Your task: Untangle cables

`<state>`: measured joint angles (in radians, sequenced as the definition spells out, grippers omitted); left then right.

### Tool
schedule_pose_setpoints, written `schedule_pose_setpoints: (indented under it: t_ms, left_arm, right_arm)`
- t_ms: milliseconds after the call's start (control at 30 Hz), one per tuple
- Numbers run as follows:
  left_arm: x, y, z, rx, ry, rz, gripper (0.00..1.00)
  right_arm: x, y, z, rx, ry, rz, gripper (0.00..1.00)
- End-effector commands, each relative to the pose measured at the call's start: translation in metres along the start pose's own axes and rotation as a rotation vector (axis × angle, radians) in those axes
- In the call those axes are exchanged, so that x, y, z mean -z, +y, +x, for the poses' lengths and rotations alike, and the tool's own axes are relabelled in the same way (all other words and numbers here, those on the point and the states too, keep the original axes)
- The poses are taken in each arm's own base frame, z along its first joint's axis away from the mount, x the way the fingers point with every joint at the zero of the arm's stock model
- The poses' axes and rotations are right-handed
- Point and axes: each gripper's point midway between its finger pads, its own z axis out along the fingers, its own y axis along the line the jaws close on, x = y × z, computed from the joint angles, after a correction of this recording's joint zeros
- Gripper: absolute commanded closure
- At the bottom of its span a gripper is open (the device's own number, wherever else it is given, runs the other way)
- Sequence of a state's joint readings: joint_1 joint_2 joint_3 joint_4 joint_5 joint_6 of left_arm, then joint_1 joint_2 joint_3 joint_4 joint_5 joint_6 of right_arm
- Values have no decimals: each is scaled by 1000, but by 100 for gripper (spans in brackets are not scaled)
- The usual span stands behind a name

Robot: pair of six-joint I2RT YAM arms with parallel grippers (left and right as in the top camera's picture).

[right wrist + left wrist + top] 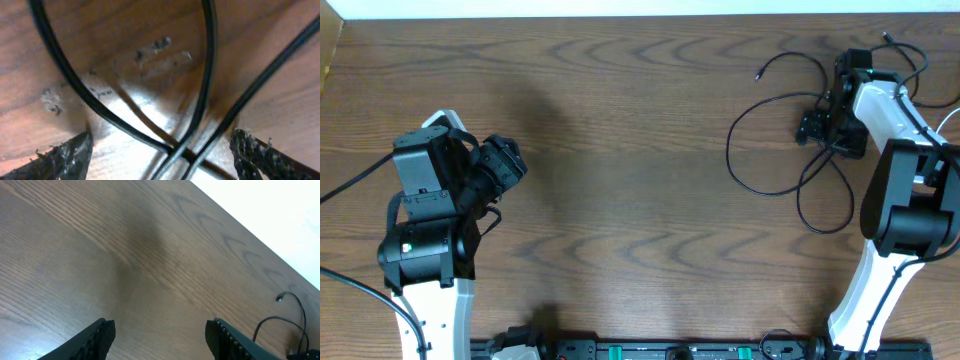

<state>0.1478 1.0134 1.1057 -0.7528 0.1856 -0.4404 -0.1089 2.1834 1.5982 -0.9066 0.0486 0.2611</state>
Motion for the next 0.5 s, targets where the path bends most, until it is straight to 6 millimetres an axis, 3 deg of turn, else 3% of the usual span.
schedule_pose_setpoints:
  t_ms: [0,67,133,200,300,367,467]
  left_arm:
    - [3,-2,-2,-16,-4,9,36]
    - [3,-2,-2,-16,-4,9,36]
    - [3,-2,-2,-16,-4,9,36]
    - [3,-2,-2,-16,-4,9,36]
    - [3,-2,-2,-16,-4,9,36]
    - [3,-2,-2,-16,-4,9,36]
    - [3,-2,-2,-16,-4,9,36]
  right_arm:
    - [-25,-7,21,-9,56,36,16]
    - [-34,-8,28,-9,63,38,18]
    - [-40,-9,34,-8,70,40,27]
    - [-47,-11,41,-8,78,42,48]
    - [-58,-13,52,-7,91,46,62]
    - [-63,-15,60,-12,101,49,80]
    - [-68,-17,66,-12,110,51,92]
